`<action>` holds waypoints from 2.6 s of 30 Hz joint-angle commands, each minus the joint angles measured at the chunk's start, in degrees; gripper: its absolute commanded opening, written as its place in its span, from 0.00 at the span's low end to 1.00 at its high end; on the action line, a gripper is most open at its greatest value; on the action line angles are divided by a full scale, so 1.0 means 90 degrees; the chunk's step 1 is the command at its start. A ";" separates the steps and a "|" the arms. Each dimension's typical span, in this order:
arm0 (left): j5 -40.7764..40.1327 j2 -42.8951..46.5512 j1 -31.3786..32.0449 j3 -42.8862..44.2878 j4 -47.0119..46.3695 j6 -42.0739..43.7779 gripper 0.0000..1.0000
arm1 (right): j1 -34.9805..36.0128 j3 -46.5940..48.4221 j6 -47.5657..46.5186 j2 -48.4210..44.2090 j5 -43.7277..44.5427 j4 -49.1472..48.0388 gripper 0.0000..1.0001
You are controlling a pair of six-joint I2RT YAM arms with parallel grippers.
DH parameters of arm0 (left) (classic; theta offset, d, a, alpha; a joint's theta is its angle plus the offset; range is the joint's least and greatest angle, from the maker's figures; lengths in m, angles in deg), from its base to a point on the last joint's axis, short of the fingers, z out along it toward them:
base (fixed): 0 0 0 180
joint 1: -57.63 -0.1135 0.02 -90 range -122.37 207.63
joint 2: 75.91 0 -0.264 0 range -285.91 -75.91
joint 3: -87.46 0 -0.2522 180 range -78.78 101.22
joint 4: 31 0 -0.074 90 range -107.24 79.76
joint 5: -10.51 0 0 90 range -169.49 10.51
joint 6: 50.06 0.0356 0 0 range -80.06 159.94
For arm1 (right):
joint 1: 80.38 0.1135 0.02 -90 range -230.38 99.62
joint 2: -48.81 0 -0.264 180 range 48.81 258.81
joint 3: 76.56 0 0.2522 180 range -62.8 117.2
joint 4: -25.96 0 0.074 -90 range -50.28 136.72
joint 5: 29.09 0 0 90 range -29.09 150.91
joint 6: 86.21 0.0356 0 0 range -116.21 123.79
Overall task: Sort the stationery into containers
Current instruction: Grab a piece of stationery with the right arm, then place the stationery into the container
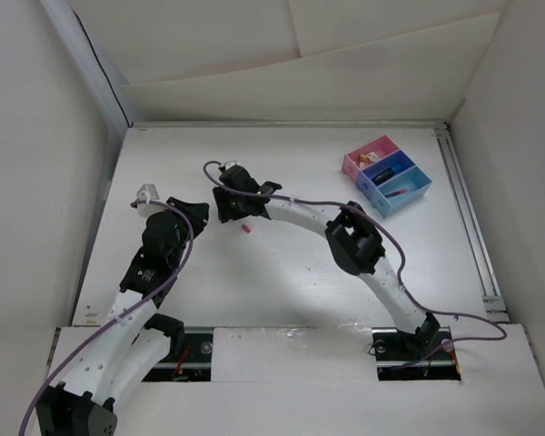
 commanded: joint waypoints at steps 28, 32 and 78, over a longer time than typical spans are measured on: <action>0.0456 0.0809 -0.0044 -0.0563 -0.0004 -0.0038 0.22 | 0.0404 -0.3521 0.0687 -0.2119 0.2120 -0.0298 0.54; 0.0515 0.0808 -0.0044 -0.0623 -0.0082 -0.0097 0.22 | 0.0336 -0.3043 0.0619 -0.1807 0.2120 -0.0113 0.56; 0.1355 -0.0197 -0.0044 -0.1169 -0.1341 -0.0028 0.22 | -0.6705 -0.4849 0.2992 -0.5225 0.1719 -0.1177 0.00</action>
